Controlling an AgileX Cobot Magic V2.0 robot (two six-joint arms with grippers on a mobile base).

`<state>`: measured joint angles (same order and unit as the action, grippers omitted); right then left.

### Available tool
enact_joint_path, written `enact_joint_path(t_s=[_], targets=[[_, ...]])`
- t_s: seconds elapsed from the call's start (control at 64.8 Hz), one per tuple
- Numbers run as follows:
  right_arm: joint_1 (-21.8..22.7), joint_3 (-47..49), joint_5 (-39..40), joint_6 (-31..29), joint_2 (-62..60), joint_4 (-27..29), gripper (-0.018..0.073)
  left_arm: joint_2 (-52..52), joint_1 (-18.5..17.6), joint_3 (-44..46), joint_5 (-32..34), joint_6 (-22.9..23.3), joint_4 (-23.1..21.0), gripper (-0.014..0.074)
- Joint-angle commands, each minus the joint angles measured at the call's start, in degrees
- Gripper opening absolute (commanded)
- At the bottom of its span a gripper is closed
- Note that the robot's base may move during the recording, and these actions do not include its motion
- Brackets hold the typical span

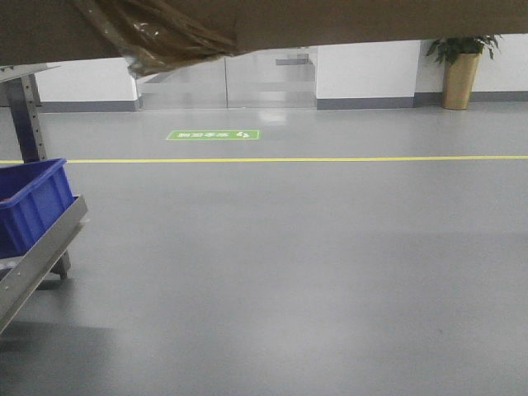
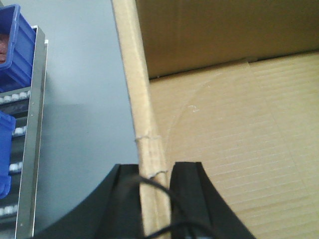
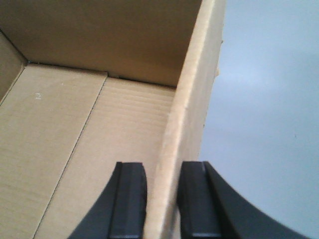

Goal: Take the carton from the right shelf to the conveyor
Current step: 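Hold the carton with both grippers while the base drives away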

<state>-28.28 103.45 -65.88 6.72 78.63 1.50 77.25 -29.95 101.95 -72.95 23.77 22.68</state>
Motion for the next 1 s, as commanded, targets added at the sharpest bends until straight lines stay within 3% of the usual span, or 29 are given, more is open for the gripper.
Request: enact_joint_path(t_s=[0.0,0.988], targets=[[-0.57,0.36,4.87,-0.68,-0.53,3.36,-0.0066,-0.29,-0.71,0.41,2.99,-0.76,-2.52,-0.0008],[-0.57,0.36,4.97,-0.68,-0.42,3.36,-0.0066,-0.29,-0.71,0.41,2.99,-0.76,-2.38,-0.0008]])
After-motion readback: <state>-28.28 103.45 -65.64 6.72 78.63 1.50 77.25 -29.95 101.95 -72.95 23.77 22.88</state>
